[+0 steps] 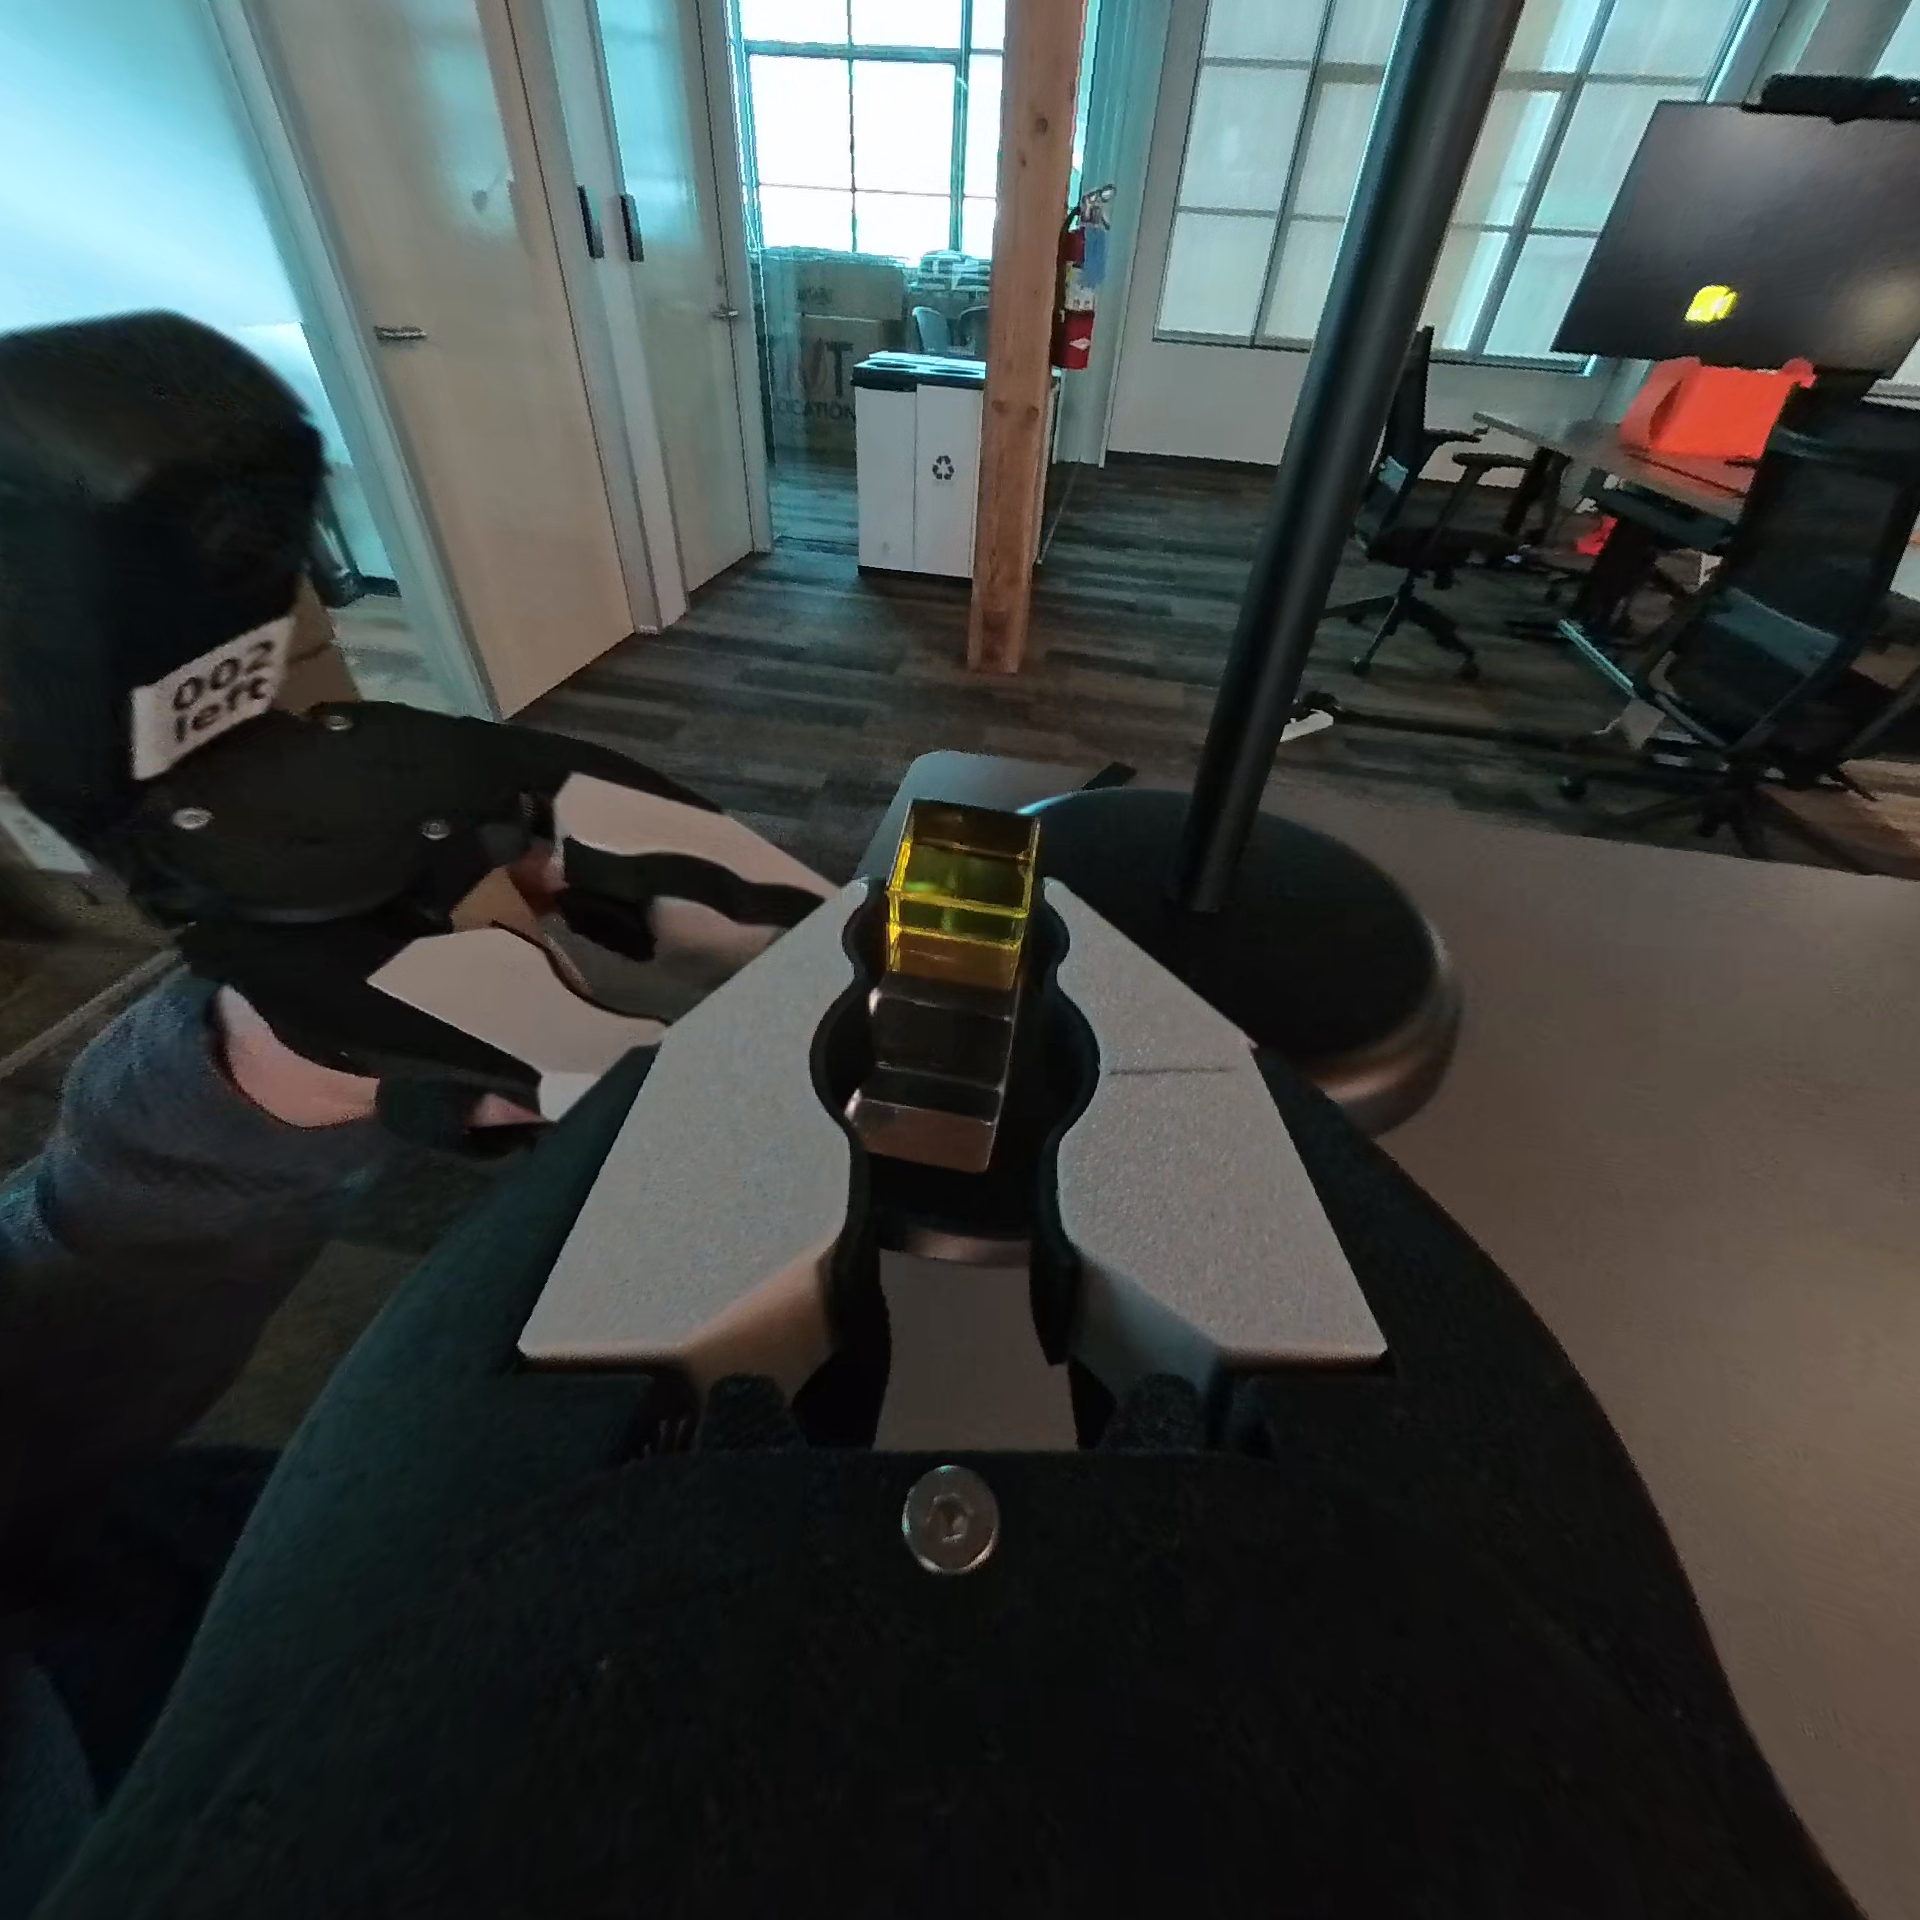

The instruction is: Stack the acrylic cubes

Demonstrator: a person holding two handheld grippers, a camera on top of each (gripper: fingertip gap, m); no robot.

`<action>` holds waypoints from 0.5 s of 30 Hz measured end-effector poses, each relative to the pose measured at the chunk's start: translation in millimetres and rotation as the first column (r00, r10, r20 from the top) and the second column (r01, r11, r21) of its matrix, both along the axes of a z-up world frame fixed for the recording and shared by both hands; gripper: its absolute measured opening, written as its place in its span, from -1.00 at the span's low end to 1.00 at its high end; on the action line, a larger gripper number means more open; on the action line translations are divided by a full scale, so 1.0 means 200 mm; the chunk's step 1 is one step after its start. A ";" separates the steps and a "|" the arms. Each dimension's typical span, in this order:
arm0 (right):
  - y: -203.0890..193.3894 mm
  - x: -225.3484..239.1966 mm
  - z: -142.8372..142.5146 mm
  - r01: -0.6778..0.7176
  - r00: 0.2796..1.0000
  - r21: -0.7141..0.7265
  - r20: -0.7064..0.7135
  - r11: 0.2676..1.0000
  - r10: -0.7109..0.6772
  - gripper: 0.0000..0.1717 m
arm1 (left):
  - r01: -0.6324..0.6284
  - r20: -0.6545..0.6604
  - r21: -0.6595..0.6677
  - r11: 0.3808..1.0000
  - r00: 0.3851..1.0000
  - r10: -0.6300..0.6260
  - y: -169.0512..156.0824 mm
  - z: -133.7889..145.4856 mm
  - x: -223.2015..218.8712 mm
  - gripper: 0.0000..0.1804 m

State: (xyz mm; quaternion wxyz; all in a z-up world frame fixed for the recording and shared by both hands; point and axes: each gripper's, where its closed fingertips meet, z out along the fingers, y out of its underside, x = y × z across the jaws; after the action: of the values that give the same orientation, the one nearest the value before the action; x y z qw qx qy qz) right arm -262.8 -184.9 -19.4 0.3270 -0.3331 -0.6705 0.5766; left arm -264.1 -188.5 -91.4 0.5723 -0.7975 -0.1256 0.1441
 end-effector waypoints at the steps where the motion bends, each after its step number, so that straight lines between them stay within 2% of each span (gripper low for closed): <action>1: 0.00 0.00 0.01 -0.002 1.000 -0.001 -0.002 1.000 0.002 -0.71 | -0.001 0.014 -0.016 1.000 1.000 0.001 0.00 0.00 0.00 -0.34; 7: 0.00 0.02 0.03 -0.012 1.000 0.000 -0.004 1.000 0.012 -0.71 | -0.014 0.039 -0.068 0.998 0.999 0.017 0.03 0.00 -0.02 -0.36; 8: 0.00 0.02 0.03 -0.014 1.000 0.001 -0.003 1.000 0.014 -0.71 | -0.014 0.046 -0.081 0.997 0.999 0.018 0.02 0.00 -0.02 -0.38; 9: -0.01 0.02 0.03 -0.017 1.000 0.001 -0.003 1.000 0.017 -0.72 | -0.015 0.046 -0.083 0.996 0.999 0.019 0.02 0.01 -0.02 -0.52; 15: -0.01 0.05 0.06 -0.029 0.999 0.000 -0.014 1.000 0.029 -0.71 | -0.068 -0.029 -0.059 0.996 0.997 0.066 -0.02 0.06 -0.01 -0.55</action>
State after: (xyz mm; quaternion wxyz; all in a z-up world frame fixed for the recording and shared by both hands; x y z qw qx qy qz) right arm -252.3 -187.3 -7.7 0.3233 -0.3193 -0.6727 0.5839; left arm -267.0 -192.3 -80.2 0.5445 -0.8077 -0.1400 0.1778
